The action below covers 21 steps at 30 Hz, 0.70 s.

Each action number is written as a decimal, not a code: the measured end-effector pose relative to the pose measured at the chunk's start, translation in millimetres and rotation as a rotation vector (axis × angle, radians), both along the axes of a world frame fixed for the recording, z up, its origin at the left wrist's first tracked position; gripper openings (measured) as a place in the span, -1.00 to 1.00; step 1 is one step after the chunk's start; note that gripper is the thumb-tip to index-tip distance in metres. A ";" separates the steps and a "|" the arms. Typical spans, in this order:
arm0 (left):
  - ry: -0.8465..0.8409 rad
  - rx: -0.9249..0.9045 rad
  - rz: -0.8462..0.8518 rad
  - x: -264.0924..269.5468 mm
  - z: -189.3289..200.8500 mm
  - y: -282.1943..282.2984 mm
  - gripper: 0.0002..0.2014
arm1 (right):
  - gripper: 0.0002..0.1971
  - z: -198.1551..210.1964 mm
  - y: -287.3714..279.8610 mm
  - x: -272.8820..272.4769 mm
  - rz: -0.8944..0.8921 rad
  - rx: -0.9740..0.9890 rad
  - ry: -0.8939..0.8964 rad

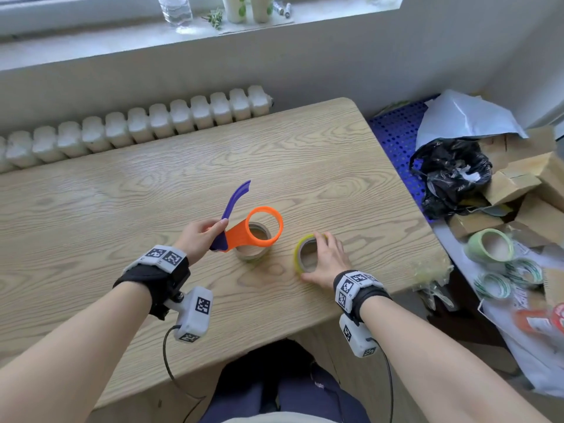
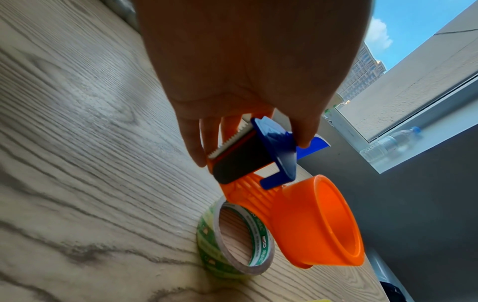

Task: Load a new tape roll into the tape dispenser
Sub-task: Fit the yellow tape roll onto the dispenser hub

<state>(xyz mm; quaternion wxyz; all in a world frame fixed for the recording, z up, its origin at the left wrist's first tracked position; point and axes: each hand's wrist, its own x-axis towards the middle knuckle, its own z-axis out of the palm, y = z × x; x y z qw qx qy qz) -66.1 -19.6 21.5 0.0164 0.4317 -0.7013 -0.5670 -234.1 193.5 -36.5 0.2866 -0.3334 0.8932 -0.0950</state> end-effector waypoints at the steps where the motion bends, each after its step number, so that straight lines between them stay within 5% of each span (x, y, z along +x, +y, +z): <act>1: -0.005 -0.008 0.000 1.6 0.4 -0.5 -0.73 | 0.09 2.9 -1.5 -1.2 -0.013 -0.019 0.001; 11: -0.053 -0.128 0.036 1.6 12.7 -14.4 -0.78 | -0.02 71.2 -51.2 -32.3 -0.101 -0.431 0.031; 21: -0.018 -0.159 0.030 -16.7 43.7 -26.7 -0.70 | 0.03 123.6 -106.2 -11.2 0.124 -0.520 -0.045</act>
